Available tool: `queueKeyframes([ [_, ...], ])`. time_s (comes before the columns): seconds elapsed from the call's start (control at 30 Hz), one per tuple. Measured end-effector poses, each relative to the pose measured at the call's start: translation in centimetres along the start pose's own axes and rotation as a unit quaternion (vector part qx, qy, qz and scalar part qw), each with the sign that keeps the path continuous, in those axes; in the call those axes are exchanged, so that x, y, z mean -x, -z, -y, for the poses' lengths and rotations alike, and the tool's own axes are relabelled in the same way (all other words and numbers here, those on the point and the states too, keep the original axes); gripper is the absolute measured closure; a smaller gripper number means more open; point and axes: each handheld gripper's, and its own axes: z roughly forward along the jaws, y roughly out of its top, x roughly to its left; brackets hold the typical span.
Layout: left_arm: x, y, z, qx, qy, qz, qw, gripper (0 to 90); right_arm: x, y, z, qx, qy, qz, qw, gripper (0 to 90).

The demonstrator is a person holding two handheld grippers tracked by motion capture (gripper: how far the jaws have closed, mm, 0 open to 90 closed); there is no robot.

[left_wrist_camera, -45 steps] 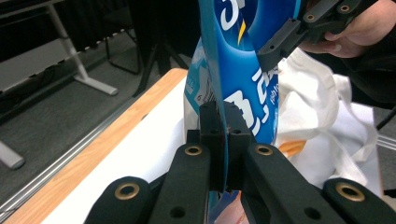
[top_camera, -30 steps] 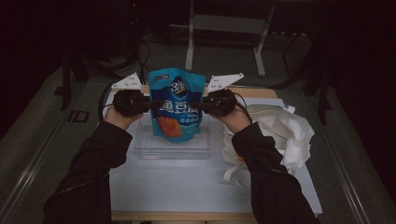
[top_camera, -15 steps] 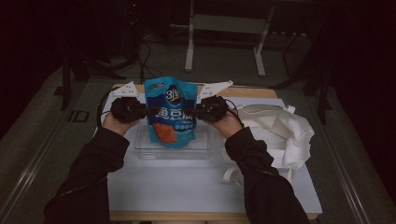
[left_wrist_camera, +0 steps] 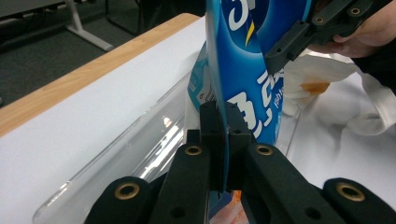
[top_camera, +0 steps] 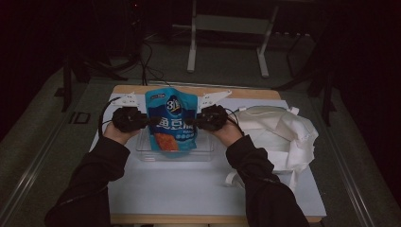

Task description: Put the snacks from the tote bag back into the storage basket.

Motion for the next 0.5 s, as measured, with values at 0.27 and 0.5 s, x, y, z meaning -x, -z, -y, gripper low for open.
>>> queueKeyframes([
  [0.27, 0.2, -0.4, 0.9, 0.002, 0.003, 0.008, 1.0000, 90.0, -0.2, -0.1, 0.9, -0.002, -0.003, -0.003, 1.0000, 88.7],
  [0.5, 0.5, -0.4, 1.3, 0.003, 0.001, 0.011, 0.9999, 89.9, -0.4, -0.2, 1.5, 0.002, -0.007, -0.007, 0.9999, 88.6],
])
